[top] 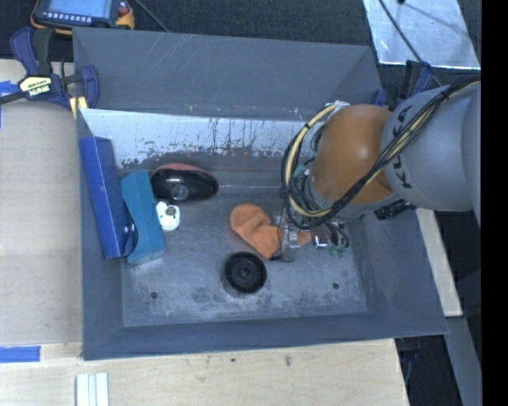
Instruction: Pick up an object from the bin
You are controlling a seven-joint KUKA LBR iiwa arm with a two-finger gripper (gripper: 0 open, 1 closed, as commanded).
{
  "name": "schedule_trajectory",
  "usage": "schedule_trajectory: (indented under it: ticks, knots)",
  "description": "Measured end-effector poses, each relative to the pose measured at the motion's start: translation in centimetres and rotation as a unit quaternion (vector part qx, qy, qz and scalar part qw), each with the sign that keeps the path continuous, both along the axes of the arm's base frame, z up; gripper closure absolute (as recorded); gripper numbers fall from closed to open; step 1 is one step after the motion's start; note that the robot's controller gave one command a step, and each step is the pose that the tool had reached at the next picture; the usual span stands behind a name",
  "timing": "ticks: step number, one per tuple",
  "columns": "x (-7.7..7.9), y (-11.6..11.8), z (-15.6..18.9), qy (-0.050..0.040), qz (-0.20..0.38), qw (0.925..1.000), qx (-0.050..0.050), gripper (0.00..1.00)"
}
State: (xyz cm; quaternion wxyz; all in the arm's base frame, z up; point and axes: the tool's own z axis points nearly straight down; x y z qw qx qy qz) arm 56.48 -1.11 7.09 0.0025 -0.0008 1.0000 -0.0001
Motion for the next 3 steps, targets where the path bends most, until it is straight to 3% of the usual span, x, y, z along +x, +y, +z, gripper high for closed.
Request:
schedule_trajectory:
  ticks: [1,3]
  knots:
    - [2.2,-0.9,0.0,0.0012,-0.003,1.0,0.0,1.0]
    - [-1.4,-0.4,0.0,0.0013,-0.002,1.0,0.0,1.0]
